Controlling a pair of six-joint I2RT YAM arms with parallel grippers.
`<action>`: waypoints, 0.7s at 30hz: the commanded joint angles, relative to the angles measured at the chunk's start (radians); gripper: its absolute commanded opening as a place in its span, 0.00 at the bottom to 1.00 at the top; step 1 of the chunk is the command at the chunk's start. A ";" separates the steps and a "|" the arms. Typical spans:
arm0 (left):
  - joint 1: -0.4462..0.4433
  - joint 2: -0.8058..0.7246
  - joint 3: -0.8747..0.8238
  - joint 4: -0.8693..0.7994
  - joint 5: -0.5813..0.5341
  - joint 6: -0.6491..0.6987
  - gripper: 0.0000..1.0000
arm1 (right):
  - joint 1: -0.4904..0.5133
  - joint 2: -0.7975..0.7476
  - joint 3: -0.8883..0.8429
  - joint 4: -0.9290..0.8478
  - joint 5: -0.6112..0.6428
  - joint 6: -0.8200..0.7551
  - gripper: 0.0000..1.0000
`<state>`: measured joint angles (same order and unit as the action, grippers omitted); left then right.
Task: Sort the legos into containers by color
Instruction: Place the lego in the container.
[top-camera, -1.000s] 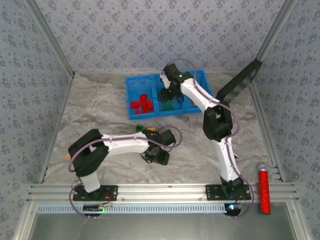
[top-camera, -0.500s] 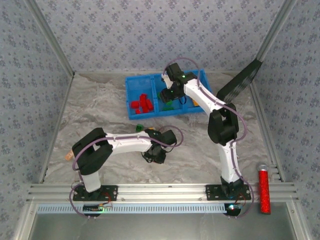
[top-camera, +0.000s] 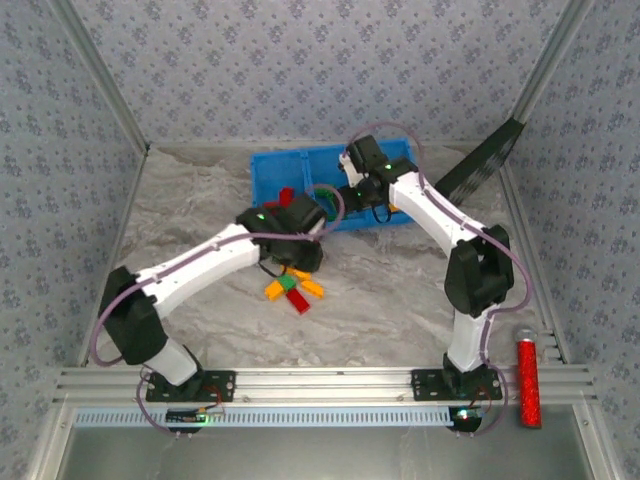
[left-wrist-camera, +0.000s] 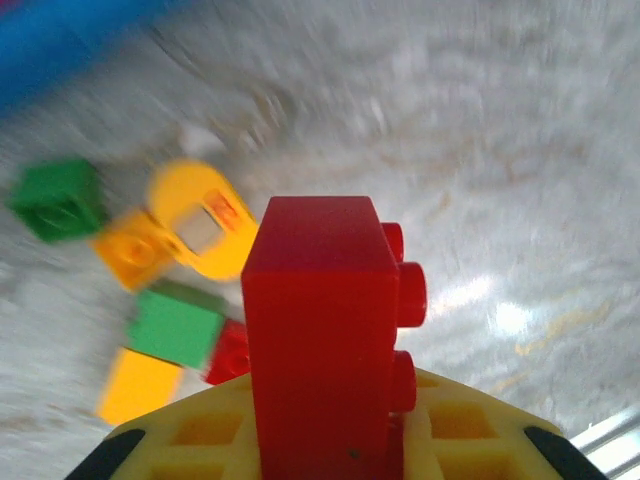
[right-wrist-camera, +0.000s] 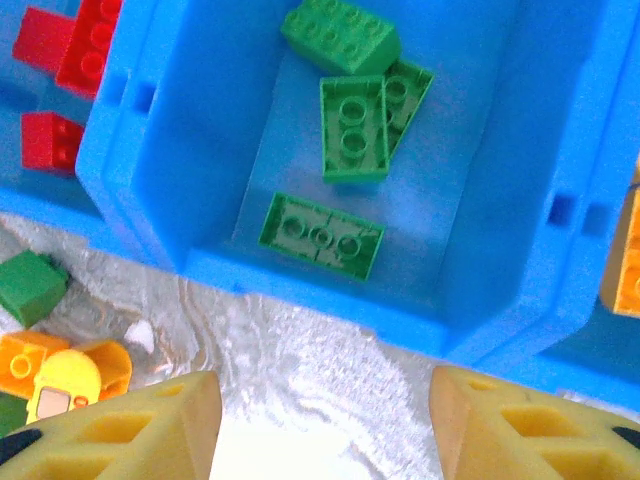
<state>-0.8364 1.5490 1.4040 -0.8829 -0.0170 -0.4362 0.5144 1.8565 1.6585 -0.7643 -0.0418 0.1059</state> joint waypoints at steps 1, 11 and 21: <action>0.097 -0.021 0.063 -0.043 -0.027 0.140 0.07 | 0.049 -0.051 -0.083 0.030 -0.027 0.052 0.59; 0.364 0.238 0.321 0.078 -0.023 0.213 0.07 | 0.294 -0.064 -0.201 0.014 -0.071 -0.016 0.65; 0.425 0.652 0.657 0.020 -0.042 0.250 0.06 | 0.444 0.016 -0.236 -0.035 0.071 -0.106 0.69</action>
<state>-0.4343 2.1395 1.9781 -0.8165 -0.0639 -0.2054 0.9421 1.8339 1.4364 -0.7452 -0.0475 0.0490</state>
